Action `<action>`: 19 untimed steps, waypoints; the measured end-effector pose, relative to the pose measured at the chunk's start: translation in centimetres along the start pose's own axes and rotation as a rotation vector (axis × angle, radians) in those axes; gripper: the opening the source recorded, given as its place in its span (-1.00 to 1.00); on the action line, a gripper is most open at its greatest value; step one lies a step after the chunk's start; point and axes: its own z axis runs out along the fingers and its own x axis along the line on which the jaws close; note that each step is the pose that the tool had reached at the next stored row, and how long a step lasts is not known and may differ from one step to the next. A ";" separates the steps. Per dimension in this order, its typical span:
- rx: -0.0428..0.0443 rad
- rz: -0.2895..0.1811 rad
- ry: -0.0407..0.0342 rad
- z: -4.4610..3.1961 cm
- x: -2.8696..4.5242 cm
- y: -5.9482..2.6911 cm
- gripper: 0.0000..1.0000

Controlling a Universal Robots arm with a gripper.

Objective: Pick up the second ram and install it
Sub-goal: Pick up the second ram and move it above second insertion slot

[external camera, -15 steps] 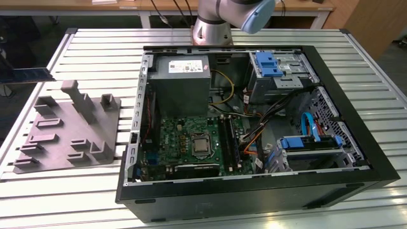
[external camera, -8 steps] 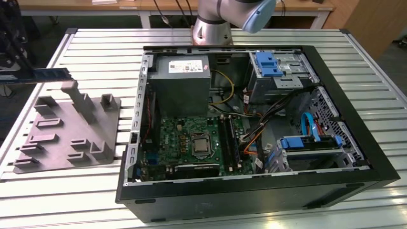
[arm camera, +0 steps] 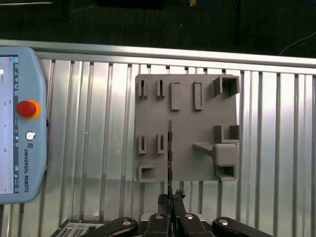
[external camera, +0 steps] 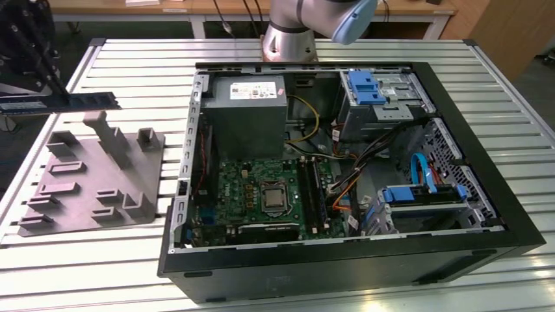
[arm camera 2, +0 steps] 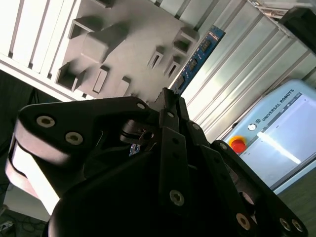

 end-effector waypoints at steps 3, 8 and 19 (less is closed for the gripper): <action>-0.0001 0.000 0.0000 -0.03 0.03 -0.79 -0.72; -0.0001 0.000 0.0000 -0.07 0.07 -1.88 -0.72; -0.0001 0.000 0.0001 -0.14 0.13 -3.70 -0.72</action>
